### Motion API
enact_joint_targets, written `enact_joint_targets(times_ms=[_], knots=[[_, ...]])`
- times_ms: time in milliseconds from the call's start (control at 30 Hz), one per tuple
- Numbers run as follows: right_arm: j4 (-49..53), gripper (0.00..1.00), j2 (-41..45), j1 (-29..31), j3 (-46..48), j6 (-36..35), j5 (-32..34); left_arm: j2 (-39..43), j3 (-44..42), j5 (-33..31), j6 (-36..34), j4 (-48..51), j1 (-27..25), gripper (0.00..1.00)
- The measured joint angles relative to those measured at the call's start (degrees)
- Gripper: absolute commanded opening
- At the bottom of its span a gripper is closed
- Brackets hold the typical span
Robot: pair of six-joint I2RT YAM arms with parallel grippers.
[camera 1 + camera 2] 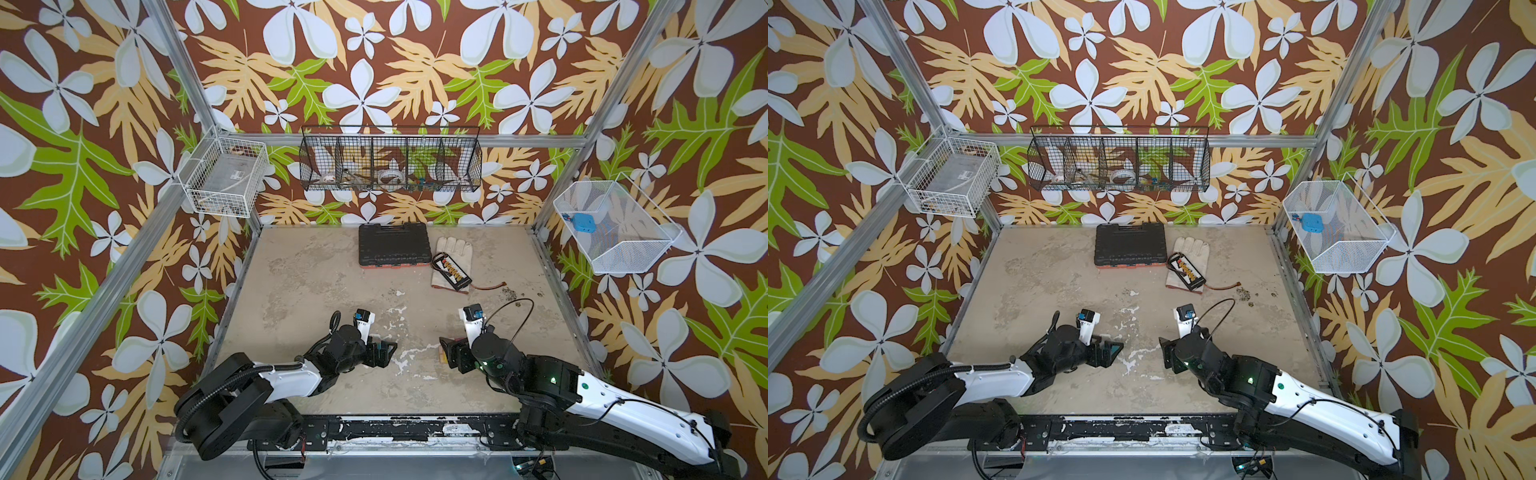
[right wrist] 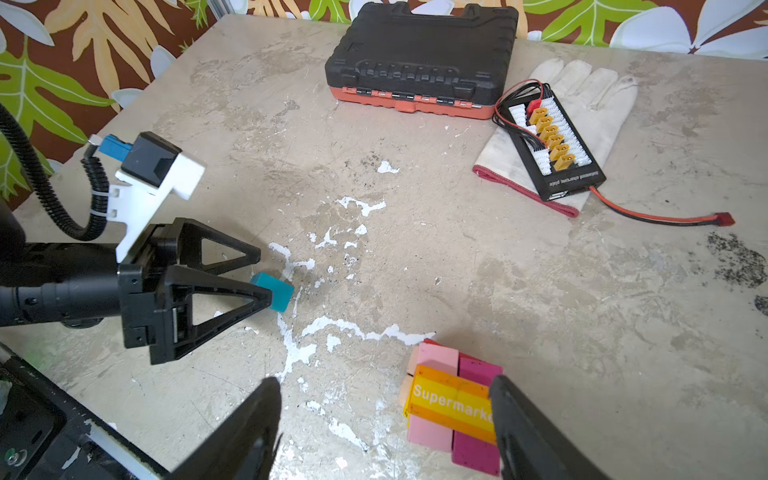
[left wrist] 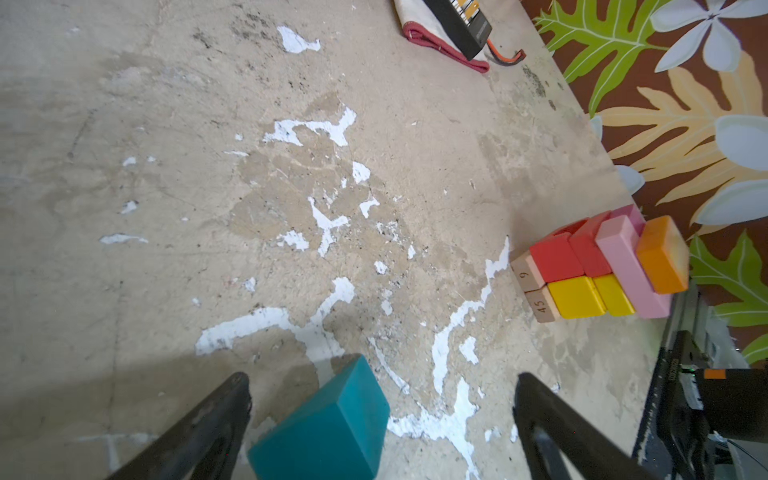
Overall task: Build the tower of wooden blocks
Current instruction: 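Raise the right gripper away from the teal block while the left arm moves toward it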
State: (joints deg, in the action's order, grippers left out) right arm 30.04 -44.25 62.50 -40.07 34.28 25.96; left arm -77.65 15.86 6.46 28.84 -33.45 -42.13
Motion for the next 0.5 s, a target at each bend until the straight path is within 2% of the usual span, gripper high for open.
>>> enact_joint_targets(times_ms=[233, 500], knots=[[0.5, 0.78, 0.2, 0.0, 0.9, 0.9, 0.0, -3.3, 1.0, 0.6, -1.9, -1.2, -1.0, 0.96], [0.6, 0.79, -0.7, 0.0, 0.4, 0.1, 0.0, -4.9, 0.7, 0.5, -3.4, -2.8, -4.9, 0.82]])
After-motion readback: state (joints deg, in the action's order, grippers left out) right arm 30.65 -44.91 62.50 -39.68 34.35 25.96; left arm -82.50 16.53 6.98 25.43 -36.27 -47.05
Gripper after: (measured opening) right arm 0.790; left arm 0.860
